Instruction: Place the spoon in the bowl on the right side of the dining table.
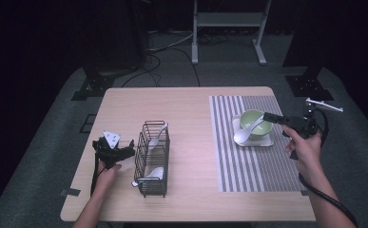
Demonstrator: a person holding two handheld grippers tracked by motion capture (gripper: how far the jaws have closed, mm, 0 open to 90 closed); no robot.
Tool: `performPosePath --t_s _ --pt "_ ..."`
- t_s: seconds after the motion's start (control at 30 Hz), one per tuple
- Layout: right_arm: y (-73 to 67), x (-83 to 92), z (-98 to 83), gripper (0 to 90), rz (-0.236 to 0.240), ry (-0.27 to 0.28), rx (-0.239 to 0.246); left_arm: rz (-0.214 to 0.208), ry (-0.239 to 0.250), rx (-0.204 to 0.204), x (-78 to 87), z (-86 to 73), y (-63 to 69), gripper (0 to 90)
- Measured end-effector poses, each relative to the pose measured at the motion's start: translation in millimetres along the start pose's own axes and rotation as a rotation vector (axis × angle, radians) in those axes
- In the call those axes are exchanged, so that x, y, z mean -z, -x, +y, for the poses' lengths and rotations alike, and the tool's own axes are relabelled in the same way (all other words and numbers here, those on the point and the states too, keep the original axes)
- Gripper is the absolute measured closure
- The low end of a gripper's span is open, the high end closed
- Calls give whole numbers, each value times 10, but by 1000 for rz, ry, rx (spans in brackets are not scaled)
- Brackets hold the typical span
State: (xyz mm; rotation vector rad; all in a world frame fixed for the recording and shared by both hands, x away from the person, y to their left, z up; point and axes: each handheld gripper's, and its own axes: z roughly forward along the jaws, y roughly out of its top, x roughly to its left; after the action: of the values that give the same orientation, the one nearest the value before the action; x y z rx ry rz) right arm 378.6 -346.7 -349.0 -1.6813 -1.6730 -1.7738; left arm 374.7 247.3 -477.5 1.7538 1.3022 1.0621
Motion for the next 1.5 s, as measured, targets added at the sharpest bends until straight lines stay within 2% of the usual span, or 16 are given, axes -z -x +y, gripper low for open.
performPosePath --t_s 0.93,1.5 --pt "130 157 167 857 -40 81 -27 0 -1 -4 3 0 1 10" --pt "221 246 311 857 -81 136 -51 2 1 -6 2 0 5 9"
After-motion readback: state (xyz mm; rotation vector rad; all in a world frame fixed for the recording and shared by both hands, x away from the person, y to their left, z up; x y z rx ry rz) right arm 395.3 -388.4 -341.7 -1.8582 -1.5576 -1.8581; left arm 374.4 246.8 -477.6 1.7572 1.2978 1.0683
